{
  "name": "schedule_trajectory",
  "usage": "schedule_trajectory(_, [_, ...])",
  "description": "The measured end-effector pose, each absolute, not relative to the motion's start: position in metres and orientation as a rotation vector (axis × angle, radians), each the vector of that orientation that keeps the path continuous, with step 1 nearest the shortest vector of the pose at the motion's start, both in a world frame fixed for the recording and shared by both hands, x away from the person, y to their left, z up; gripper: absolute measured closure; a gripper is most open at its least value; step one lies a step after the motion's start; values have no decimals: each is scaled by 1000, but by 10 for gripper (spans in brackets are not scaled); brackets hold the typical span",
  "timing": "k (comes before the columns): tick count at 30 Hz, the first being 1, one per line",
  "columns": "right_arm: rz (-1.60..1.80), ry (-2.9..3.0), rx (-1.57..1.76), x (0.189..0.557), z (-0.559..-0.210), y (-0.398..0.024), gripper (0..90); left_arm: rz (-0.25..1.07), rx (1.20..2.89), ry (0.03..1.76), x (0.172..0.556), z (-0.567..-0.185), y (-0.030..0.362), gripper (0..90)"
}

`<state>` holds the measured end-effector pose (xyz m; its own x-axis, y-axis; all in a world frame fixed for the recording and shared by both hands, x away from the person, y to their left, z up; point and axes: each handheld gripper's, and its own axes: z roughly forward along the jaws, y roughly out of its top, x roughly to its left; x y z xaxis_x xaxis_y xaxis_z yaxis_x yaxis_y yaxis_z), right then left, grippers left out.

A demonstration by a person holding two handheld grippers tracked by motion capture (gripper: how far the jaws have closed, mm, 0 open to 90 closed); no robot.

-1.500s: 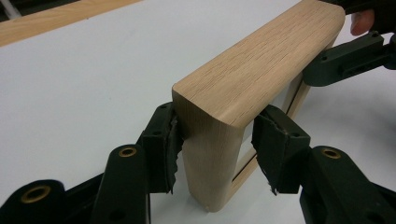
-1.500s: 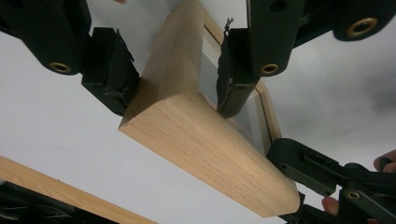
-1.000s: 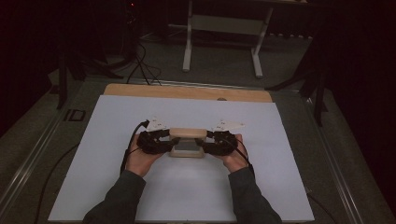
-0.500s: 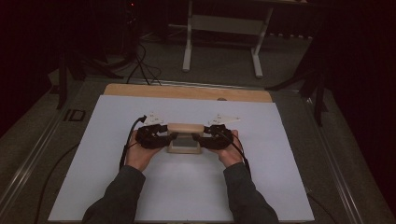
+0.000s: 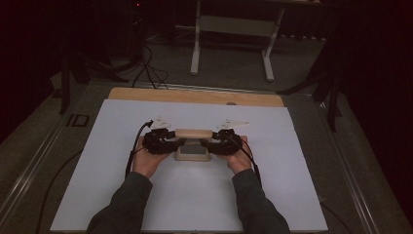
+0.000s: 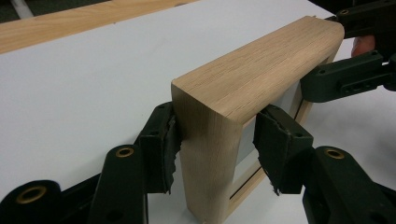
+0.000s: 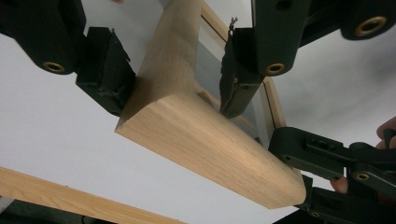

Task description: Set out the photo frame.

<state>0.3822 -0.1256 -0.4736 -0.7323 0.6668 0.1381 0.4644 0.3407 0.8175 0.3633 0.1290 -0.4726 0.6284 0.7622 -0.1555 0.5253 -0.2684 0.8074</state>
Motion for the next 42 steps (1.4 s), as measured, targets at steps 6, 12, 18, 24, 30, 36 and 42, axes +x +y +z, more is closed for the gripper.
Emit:
schedule_trajectory(6, [1351,2386,1035,386,-474,-126,465,318,1929,1030,366,-474,130,502])
schedule_trajectory(12, [1349,2389,1049,390,-475,-125,459,305,1907,1059,368,-475,129,500])
schedule_trajectory(18, [1349,2381,1071,393,-476,-124,453,286,1894,1071,372,-477,130,498])
schedule_trajectory(24, [1337,2394,1076,395,-476,-123,454,269,1884,1079,375,-478,131,496])
schedule_trajectory(30, [1331,2402,1073,398,-475,-122,457,253,1875,1094,379,-478,133,484])
schedule_trajectory(36, [1331,2403,1078,399,-476,-122,466,247,1873,1095,381,-478,132,470])
schedule_trajectory(42, [1336,2407,1084,397,-476,-124,463,254,1885,1089,378,-477,130,471])
